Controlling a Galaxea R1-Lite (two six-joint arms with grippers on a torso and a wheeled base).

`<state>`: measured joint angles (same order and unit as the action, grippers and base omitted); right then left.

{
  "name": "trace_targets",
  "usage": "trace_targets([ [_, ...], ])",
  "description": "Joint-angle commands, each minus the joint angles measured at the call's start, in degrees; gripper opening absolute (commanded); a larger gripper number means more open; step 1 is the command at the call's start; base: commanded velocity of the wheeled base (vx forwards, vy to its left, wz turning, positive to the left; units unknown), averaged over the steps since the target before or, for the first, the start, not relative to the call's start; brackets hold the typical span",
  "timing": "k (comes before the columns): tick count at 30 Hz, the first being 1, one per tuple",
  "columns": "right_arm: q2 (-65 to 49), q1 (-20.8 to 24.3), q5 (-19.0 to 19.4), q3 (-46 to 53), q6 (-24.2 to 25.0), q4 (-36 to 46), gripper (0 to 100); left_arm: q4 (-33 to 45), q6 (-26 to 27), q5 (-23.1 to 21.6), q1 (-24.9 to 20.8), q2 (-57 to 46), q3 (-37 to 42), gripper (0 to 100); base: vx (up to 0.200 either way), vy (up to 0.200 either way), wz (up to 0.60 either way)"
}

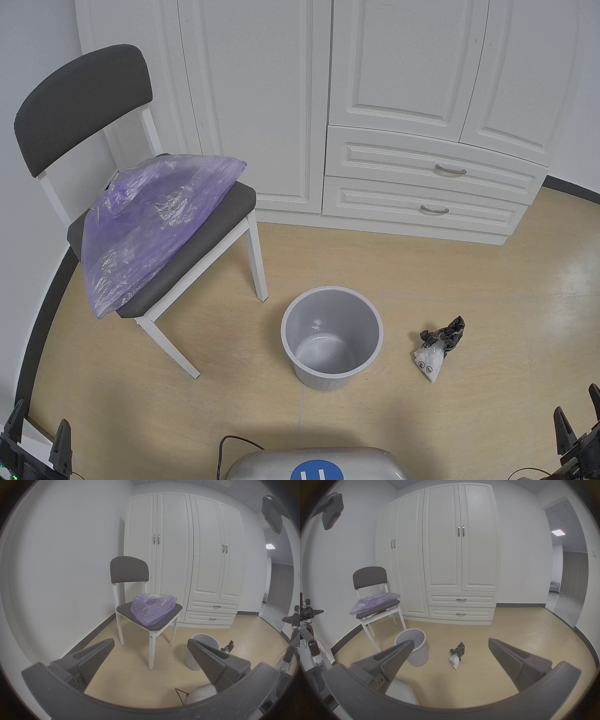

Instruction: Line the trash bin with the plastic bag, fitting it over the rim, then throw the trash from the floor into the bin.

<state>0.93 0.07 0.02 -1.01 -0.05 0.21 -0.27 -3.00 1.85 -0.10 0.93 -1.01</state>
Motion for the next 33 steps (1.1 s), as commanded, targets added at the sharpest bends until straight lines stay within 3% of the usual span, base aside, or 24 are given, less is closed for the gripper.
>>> trace_targets([
  [1,-0.9,0.0,0.1,1.0,-0.1,0.1,100,0.0,0.0,0.0,0.0,-0.9,1.0,100,0.000,0.000,0.00],
  [16,-0.9,-0.2,0.2,1.0,-1.7,0.1,100,0.0,0.0,-0.4,0.0,-0.9,1.0,100,0.000,0.000,0.00],
  [33,-0.9,-0.1,1.0,1.0,-4.0,0.1,100,-0.1,5.1,-2.8,0.1,-0.9,1.0,100,0.000,0.000,0.00],
])
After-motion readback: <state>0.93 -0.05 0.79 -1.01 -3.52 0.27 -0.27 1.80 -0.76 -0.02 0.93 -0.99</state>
